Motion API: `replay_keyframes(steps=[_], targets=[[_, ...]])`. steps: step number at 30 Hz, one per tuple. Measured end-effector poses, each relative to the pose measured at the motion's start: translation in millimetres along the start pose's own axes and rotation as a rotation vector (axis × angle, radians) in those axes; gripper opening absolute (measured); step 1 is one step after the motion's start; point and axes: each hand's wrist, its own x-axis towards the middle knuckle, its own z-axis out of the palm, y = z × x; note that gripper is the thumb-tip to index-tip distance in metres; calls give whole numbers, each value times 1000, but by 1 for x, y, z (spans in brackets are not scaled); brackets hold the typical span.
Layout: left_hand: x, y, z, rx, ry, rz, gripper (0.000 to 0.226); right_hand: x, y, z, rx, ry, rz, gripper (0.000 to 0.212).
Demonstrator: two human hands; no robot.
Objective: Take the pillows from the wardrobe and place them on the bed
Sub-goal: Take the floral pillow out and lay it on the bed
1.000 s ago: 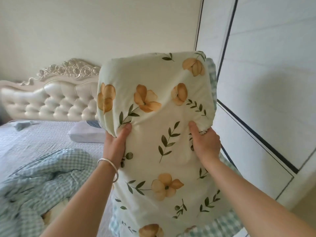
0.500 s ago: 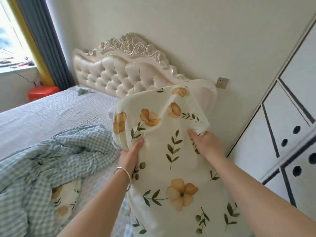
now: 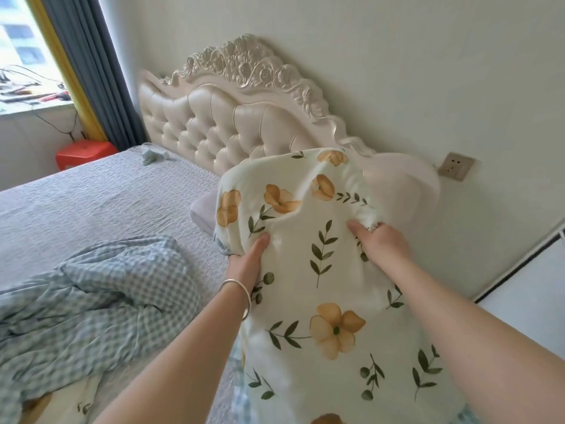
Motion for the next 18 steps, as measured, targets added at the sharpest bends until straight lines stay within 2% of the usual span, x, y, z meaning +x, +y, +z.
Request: replay_keyframes(steps=[4,10,14,18], targets=[[63,20,32,47,22,-51,124,81,-12,7,-44,-24,-1,73],[145,27,72,-21,83,-98,108,196,-31,41,-145,-132,-50,75],[200,18,97,-47,151,-155,115,277,-35,78,-190,-224,-69,77],[260,19,125,-119,261,-215,133,361,-49,125,-215,-343,-117,75]])
